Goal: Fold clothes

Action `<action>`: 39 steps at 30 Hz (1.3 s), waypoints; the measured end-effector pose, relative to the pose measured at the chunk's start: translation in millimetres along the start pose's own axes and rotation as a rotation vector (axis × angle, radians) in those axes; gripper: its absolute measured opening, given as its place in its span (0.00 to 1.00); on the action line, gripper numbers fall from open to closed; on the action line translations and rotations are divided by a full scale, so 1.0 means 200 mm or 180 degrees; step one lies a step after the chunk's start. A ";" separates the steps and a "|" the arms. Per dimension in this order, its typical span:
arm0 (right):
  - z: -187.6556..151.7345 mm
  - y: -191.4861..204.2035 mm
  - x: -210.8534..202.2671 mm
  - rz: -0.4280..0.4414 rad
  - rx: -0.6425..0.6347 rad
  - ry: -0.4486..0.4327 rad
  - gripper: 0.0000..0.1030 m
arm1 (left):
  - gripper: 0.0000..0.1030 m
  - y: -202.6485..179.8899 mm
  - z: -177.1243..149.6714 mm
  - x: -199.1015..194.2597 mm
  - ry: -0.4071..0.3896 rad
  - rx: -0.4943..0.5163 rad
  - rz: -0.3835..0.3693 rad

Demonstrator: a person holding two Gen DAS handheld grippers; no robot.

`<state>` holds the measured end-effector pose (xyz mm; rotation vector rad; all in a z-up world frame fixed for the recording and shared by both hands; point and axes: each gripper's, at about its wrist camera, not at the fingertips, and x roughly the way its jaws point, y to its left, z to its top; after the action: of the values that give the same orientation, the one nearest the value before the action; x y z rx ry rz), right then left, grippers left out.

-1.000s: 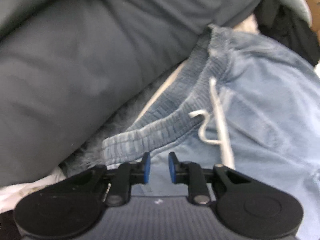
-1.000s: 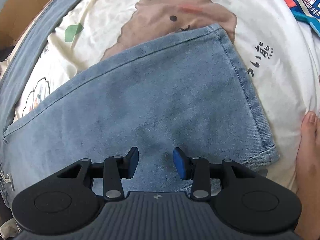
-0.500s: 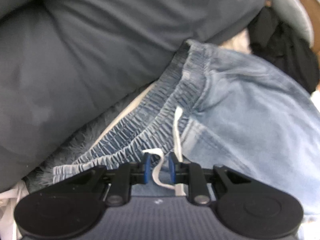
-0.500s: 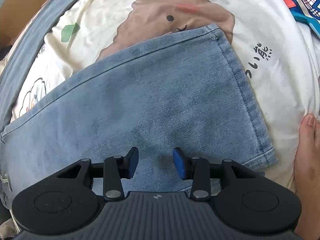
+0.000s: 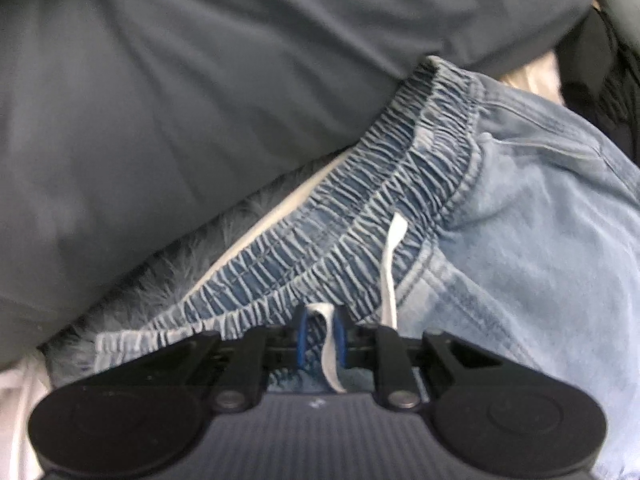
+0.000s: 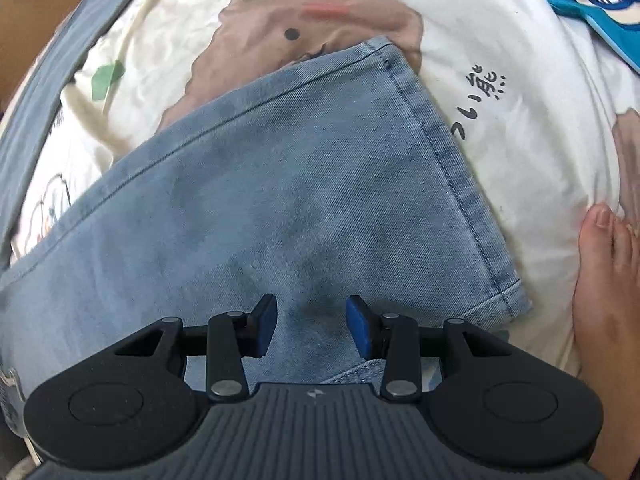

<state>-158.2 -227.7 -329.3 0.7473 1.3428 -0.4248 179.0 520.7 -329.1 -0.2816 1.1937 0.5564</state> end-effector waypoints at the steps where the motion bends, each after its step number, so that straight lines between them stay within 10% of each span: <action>1: 0.00 0.00 -0.01 0.0024 0.0023 -0.0012 0.44 | 0.24 -0.01 -0.01 -0.02 -0.0017 0.0049 0.0010; 3: 0.01 0.01 -0.02 0.0075 0.0018 -0.0034 0.44 | 0.40 0.00 -0.03 -0.09 -0.0079 0.0093 -0.0001; 15: -0.02 0.07 -0.01 0.0555 0.0047 0.0220 0.44 | 0.40 0.18 -0.24 -0.51 -0.0278 0.0158 -0.0309; 39: -0.14 -0.07 0.15 0.0488 0.0640 0.0990 0.44 | 0.40 0.24 -0.84 -0.85 0.0076 0.0138 -0.0591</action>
<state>-181.8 -213.0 -363.3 1.1106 1.5328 -0.3330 -25.7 435.1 -225.9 -0.3588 1.1871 0.3661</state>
